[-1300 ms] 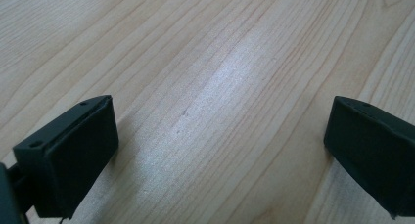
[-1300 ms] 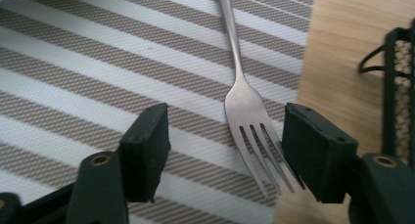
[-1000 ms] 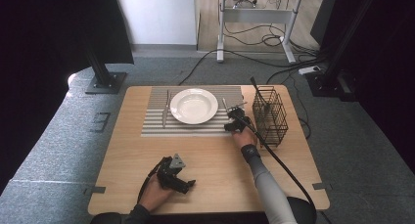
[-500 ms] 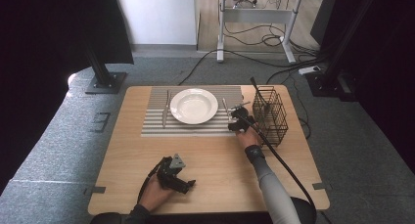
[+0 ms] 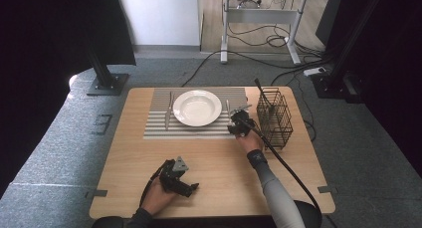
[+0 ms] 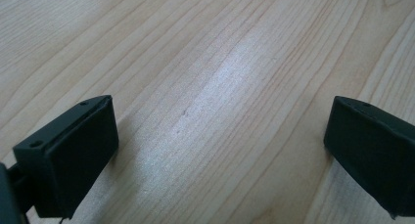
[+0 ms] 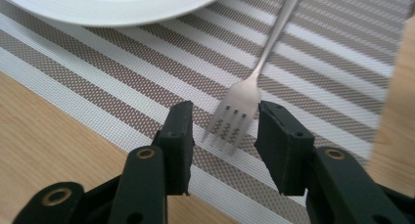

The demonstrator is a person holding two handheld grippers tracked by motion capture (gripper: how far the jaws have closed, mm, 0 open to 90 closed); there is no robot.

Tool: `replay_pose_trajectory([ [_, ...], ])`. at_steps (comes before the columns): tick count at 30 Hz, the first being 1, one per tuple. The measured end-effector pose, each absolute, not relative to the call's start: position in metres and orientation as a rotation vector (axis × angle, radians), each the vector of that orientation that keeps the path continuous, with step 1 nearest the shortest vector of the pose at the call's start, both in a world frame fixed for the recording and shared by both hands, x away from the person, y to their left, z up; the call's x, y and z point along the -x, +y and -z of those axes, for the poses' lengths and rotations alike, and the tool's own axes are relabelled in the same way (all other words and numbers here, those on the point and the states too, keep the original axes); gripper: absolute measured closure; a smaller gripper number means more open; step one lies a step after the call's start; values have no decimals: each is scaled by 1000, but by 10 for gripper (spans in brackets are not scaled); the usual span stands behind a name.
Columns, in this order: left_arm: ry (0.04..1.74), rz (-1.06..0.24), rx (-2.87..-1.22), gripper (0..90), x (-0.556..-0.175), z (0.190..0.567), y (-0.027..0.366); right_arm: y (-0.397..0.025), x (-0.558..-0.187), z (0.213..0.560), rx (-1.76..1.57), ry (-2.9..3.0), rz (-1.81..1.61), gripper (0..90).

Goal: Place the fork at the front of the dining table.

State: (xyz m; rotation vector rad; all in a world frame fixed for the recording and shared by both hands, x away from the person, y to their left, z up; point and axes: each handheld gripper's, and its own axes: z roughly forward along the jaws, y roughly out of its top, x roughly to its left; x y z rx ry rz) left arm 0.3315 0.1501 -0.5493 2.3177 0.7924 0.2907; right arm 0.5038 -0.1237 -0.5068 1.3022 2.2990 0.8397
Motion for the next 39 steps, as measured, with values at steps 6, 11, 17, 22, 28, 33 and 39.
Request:
replay_pose_trajectory([
  [6,794,-289,-2315,0,-331,549,150,-130,-496,511,-1276,2330,-812,726],
  [11,794,-289,-2315,0,-331,549,150,-126,-501,517,-1278,2326,-833,749],
  [17,794,-289,-2315,0,-331,549,150,-126,-511,519,-1290,2312,-858,750],
  [22,793,-290,-2317,0,-331,549,150,-125,-519,519,-1301,2300,-851,689],
  [28,792,-291,-2317,0,-332,549,150,-124,-515,516,-1273,2287,-842,406],
  [33,794,-290,-2316,0,-331,549,150,-122,-504,507,-1211,2310,-872,224],
  [39,794,-290,-2315,0,-331,549,150,-126,-483,490,-1181,2327,-950,126],
])
